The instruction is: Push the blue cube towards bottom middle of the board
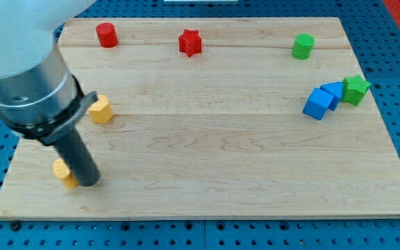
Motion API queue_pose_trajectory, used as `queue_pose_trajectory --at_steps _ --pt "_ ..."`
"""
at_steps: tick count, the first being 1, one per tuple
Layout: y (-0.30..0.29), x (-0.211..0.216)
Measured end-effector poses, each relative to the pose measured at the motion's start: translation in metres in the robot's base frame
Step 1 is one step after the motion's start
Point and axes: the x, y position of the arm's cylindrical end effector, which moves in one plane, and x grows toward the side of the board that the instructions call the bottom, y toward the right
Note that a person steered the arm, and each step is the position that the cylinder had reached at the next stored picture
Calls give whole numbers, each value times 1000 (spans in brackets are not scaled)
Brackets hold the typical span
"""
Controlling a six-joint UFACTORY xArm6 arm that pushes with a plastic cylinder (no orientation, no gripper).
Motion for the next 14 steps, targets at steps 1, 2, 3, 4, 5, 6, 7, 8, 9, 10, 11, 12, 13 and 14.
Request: queue_pose_trajectory --at_steps 1,2,3,4,5,6,7,8,9,10,11,12,13,14 --pt "82 -15" --pt "91 -42" --pt "92 -46" --pt "122 -46" --pt "184 -45" --pt "201 -45" --pt "242 -41" --pt "278 -41" --pt "329 -46" --pt "353 -74" --pt "353 -74" --pt "353 -106" --pt "348 -153" --pt "333 -168"
